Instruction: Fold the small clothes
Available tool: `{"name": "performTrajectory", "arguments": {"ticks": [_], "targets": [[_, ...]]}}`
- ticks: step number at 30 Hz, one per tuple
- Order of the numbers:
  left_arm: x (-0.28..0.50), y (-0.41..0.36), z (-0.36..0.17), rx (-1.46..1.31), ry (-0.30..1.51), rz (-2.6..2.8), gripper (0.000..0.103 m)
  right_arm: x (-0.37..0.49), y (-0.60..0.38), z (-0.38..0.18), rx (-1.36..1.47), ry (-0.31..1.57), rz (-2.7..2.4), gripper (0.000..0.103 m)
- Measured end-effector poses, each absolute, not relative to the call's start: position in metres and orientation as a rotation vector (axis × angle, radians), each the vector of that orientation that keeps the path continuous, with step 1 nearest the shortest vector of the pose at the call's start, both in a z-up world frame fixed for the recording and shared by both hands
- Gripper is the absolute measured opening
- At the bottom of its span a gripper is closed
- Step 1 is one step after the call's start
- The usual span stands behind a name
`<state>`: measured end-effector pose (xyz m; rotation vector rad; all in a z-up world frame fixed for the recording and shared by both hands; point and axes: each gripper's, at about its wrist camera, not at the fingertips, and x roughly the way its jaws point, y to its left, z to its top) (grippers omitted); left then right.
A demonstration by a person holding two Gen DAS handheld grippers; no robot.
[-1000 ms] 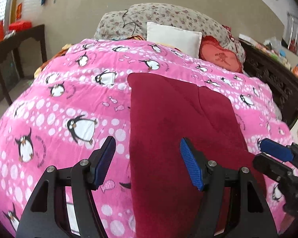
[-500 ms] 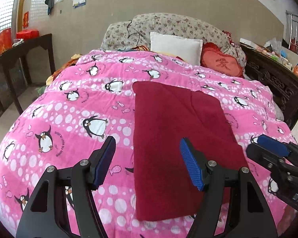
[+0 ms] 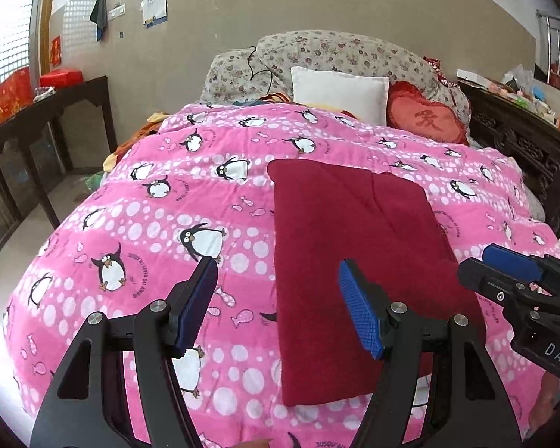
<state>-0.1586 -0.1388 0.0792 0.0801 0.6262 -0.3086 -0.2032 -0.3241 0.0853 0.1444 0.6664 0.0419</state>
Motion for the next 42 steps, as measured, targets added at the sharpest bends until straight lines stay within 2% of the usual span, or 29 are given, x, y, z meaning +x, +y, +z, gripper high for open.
{"name": "performTrajectory", "arguments": {"ticks": [42], "targets": [[-0.148, -0.150, 0.067, 0.090, 0.650, -0.318, 0.068, -0.188, -0.322, 0.077, 0.153, 0.699, 0.048, 0.045]]}}
